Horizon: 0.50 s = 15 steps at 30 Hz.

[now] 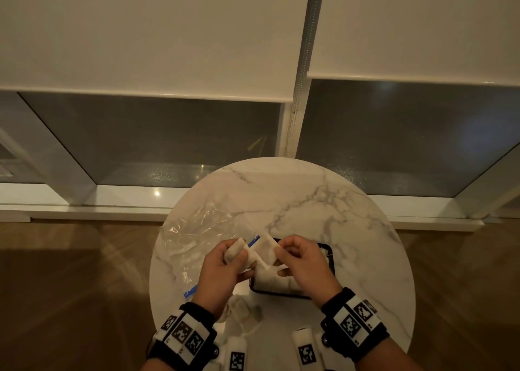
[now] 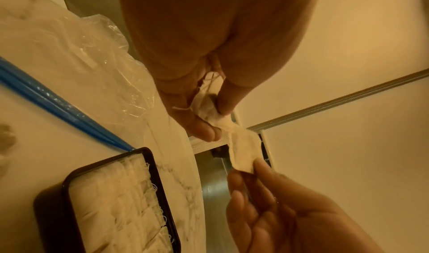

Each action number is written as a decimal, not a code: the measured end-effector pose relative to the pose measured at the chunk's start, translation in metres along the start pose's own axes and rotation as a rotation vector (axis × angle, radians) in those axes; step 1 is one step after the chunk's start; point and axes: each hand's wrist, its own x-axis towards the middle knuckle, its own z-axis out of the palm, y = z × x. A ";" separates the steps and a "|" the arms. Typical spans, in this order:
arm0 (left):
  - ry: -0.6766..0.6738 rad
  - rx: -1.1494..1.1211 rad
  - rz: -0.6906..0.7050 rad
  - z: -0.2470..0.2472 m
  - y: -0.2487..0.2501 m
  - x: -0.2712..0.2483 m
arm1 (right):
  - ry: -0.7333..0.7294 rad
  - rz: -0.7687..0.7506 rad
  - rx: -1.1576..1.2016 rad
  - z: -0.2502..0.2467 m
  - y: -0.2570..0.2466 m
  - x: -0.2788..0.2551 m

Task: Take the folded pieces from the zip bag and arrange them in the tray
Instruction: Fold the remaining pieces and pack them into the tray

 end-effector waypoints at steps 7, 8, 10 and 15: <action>0.059 -0.052 -0.065 -0.010 -0.014 0.004 | 0.081 0.066 0.001 -0.025 0.019 -0.001; 0.073 -0.061 -0.066 -0.012 -0.016 0.005 | 0.094 0.070 0.007 -0.028 0.021 0.001; 0.104 -0.057 -0.056 -0.015 -0.019 0.009 | 0.126 0.075 0.002 -0.037 0.023 0.002; 0.090 0.014 -0.094 -0.021 -0.036 0.021 | 0.256 0.050 -0.009 -0.062 0.027 0.006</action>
